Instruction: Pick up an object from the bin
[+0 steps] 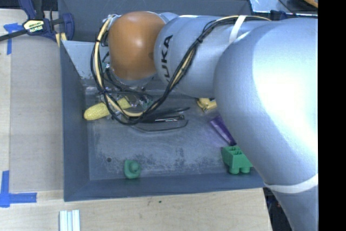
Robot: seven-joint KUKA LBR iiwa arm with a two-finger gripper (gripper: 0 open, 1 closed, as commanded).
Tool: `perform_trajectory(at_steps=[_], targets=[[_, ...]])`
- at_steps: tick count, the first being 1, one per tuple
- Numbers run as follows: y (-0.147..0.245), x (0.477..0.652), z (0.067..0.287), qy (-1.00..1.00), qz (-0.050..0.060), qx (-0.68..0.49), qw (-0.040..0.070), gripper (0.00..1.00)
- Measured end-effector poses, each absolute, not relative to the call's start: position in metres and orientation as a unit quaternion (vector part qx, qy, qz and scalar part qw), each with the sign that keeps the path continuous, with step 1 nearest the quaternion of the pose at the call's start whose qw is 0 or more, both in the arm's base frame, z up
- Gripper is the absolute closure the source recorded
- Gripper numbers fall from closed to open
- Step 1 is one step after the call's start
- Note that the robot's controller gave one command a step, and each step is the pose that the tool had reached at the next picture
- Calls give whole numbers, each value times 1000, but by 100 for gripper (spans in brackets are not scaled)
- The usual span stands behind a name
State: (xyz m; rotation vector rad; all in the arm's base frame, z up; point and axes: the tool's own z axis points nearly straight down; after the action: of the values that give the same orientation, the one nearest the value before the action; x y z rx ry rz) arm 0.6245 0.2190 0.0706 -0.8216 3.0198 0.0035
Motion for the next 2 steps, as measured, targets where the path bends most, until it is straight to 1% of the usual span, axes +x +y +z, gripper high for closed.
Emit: perform_trajectory(at_steps=[2], targets=[[219,625,73,965,1,-262,7,100]])
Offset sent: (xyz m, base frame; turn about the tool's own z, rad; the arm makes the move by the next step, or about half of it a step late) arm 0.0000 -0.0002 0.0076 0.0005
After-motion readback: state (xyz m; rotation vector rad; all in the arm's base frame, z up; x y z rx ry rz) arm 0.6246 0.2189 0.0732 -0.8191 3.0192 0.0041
